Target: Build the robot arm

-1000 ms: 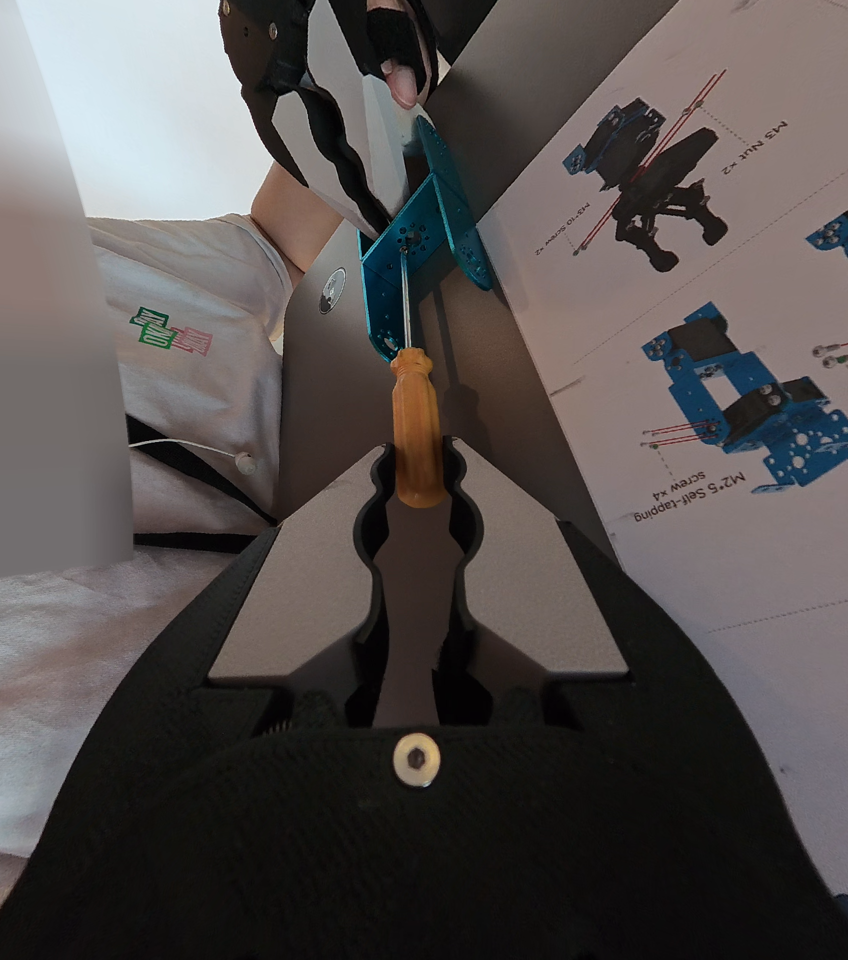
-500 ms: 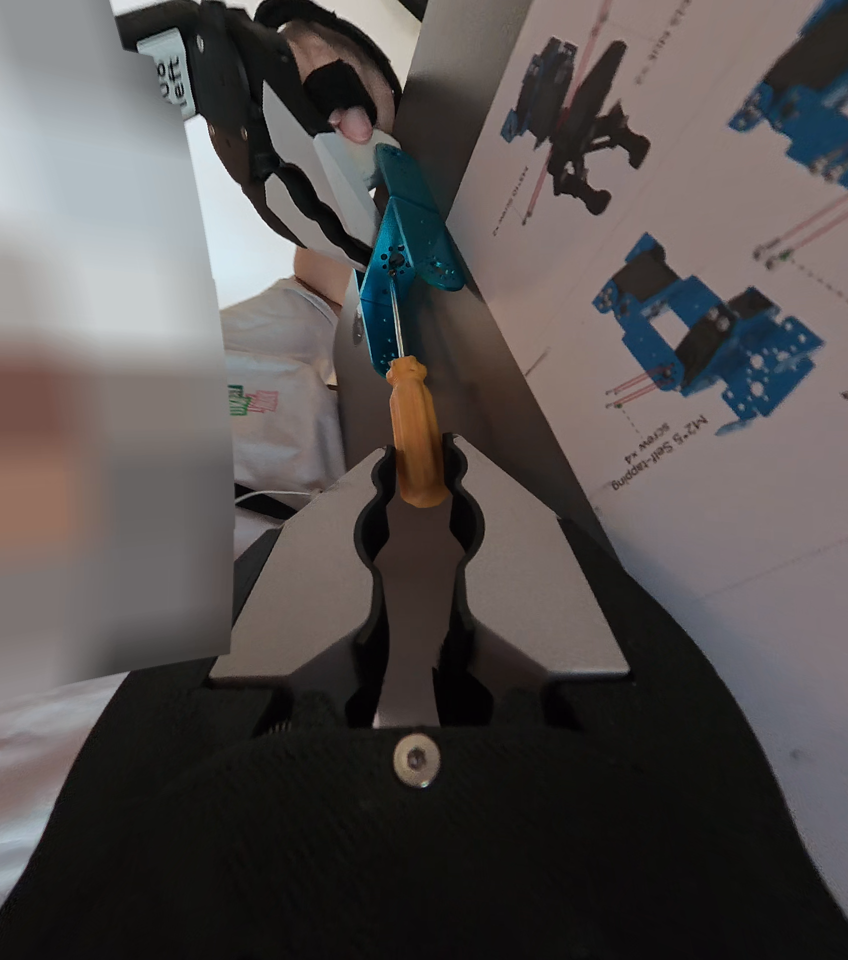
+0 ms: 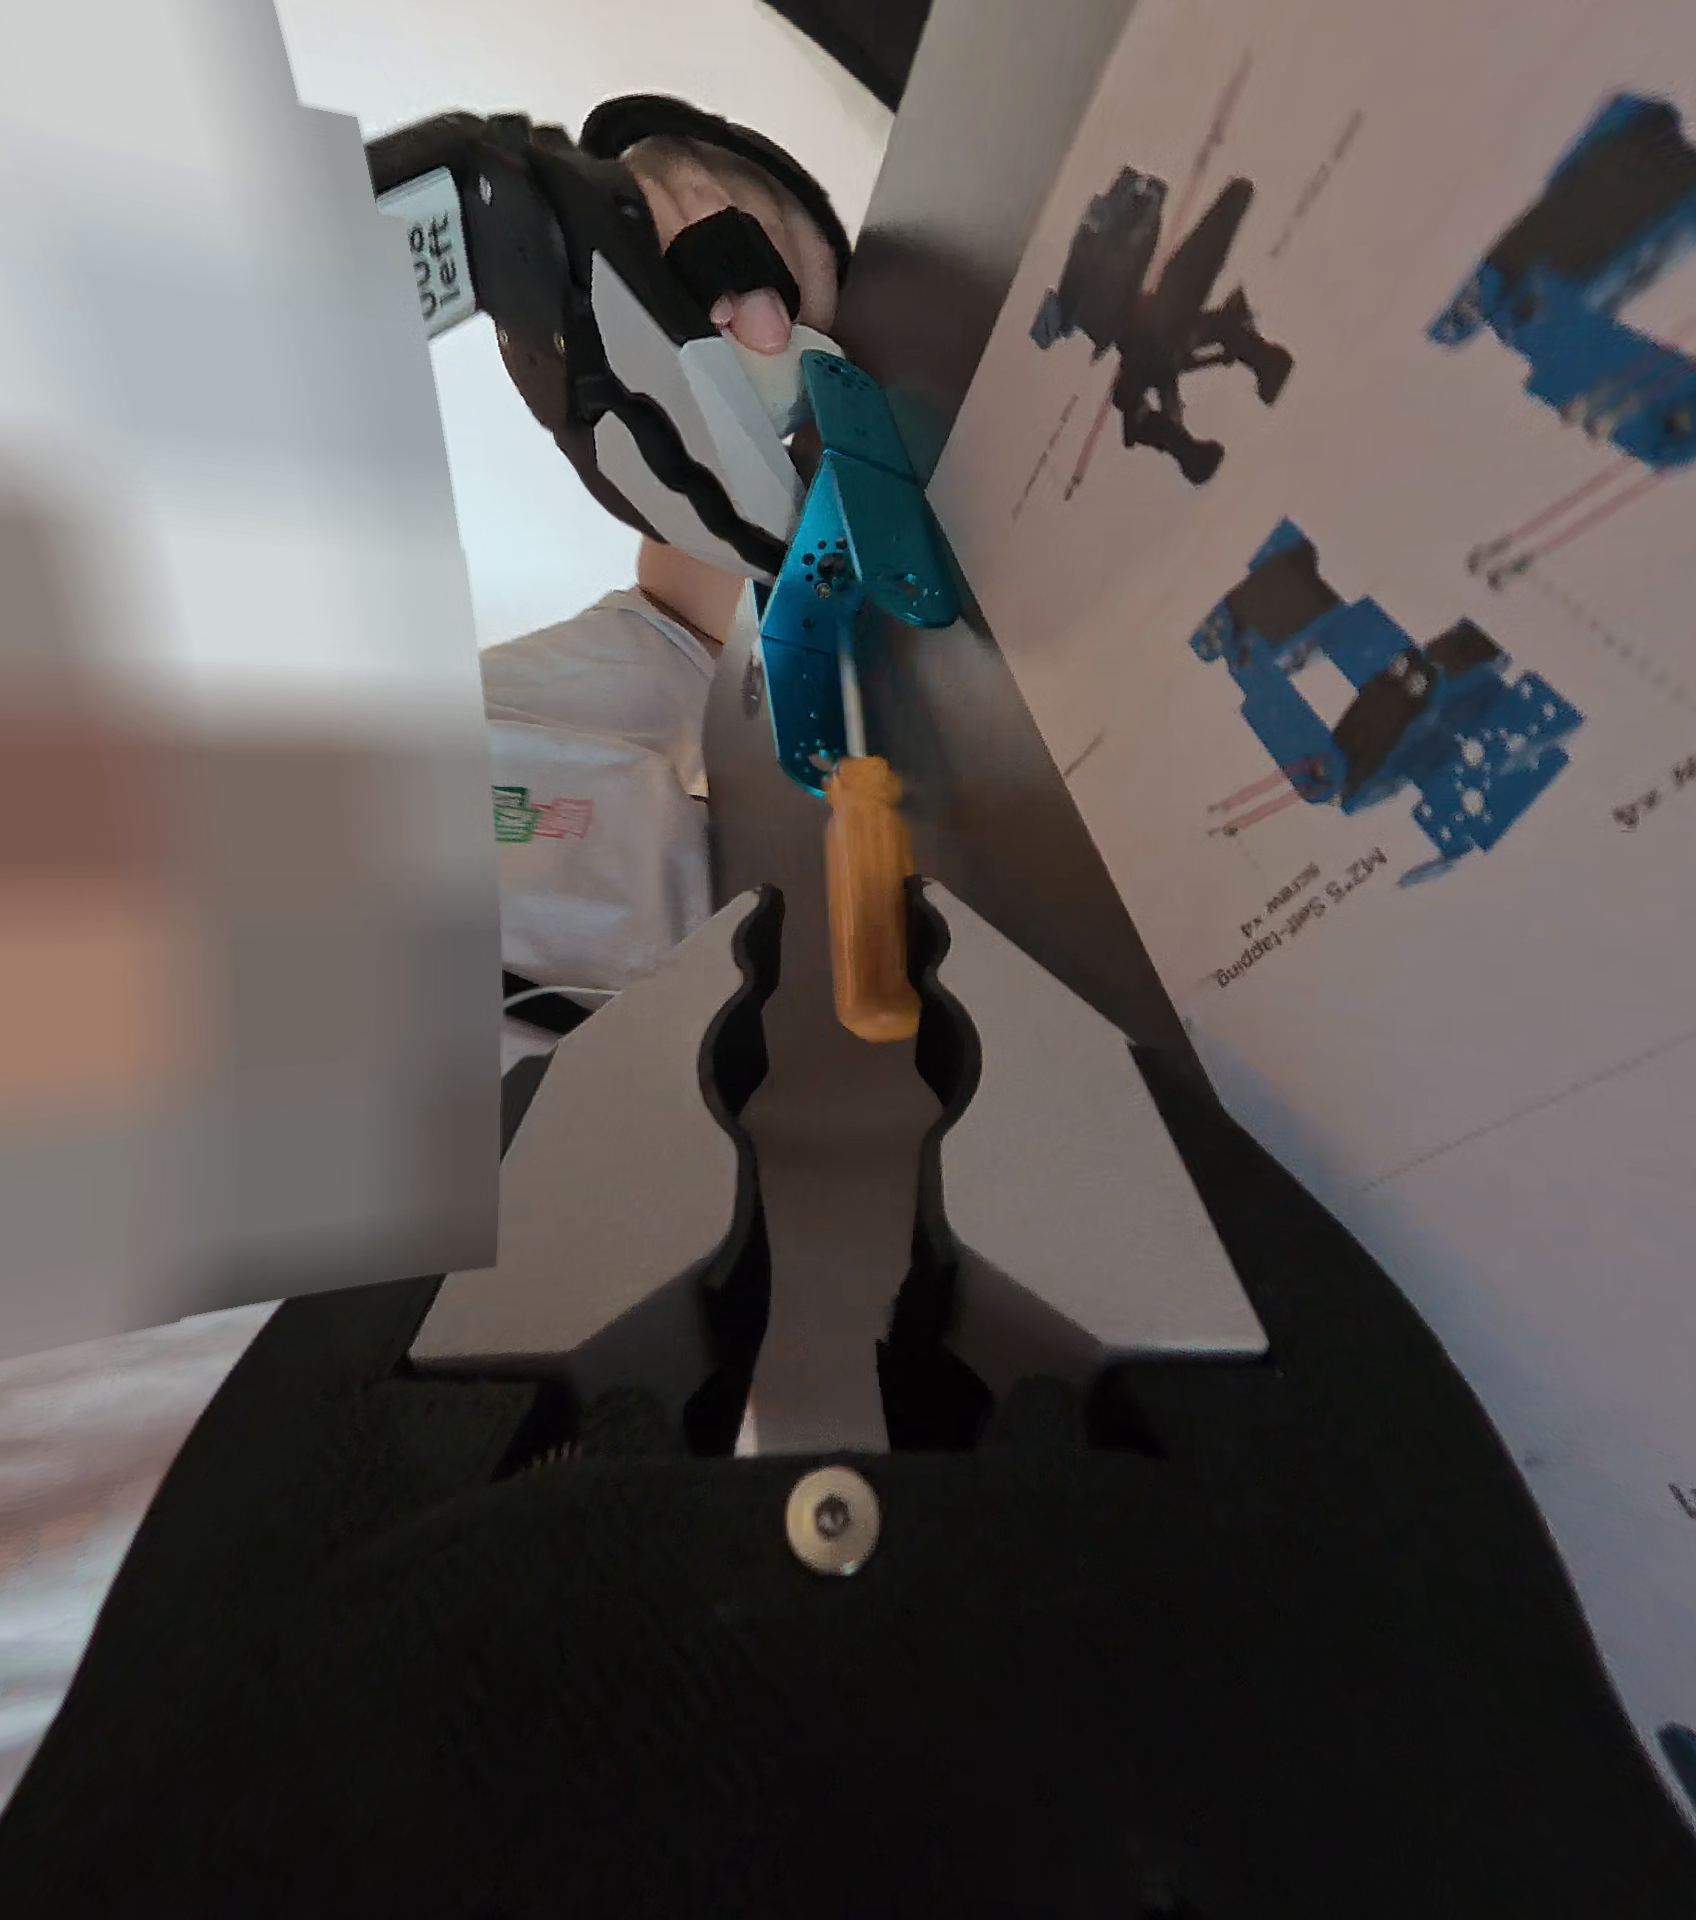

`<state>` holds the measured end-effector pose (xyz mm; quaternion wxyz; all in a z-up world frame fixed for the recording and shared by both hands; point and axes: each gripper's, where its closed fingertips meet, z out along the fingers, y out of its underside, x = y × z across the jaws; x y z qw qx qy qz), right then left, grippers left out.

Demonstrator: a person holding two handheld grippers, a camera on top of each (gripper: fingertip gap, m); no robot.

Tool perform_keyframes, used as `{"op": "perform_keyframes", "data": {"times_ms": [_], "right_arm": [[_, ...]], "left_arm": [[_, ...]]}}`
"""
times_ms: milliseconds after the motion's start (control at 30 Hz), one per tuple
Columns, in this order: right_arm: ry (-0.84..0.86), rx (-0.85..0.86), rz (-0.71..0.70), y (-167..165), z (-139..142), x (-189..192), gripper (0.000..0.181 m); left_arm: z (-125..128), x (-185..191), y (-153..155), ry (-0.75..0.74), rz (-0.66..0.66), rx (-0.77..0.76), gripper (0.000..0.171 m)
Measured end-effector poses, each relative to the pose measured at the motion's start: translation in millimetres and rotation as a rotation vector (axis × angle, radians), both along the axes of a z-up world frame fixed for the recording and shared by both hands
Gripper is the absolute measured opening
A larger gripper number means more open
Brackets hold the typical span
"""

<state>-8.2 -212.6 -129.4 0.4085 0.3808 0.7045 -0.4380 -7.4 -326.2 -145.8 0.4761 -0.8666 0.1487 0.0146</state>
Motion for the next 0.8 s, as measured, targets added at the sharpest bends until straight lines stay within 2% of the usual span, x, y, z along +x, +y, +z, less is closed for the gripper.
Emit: {"op": "perform_keyframes", "data": {"times_ms": [33,133,233,300,367,400,633,800], "right_arm": [[0.063,0.012,0.011,1.4,0.4,-0.3,0.023],[0.335,0.061,0.046,4.7,2.5,-2.0,0.025],[0.794,0.019,0.114,-3.3,17.4,10.0,0.036],[1.081,0.070,0.150,-8.3,16.5,20.5,0.042],[1.234,0.141,0.167,-11.0,11.3,25.1,0.042],[1.254,0.184,0.173,-10.9,6.5,24.8,0.040],[1.107,0.343,0.272,-16.9,-24.4,25.2,0.019],[1.104,0.328,0.246,-13.4,-20.2,22.8,0.017]], "left_arm": [[0.0,-0.1,0.0,0.000,0.001,0.000,0.004],[-0.1,-0.6,0.0,-0.003,0.004,-0.001,0.004],[-0.1,-1.0,0.2,-0.004,0.007,-0.001,0.004],[0.0,-1.1,0.1,-0.003,0.008,0.000,0.004],[0.0,-1.2,0.0,-0.004,0.009,0.000,0.004],[0.0,-1.2,0.0,-0.005,0.009,-0.001,0.004],[0.0,-1.1,0.4,-0.008,0.005,-0.002,0.004],[0.1,-0.8,0.1,-0.006,0.004,-0.001,0.004]]}}
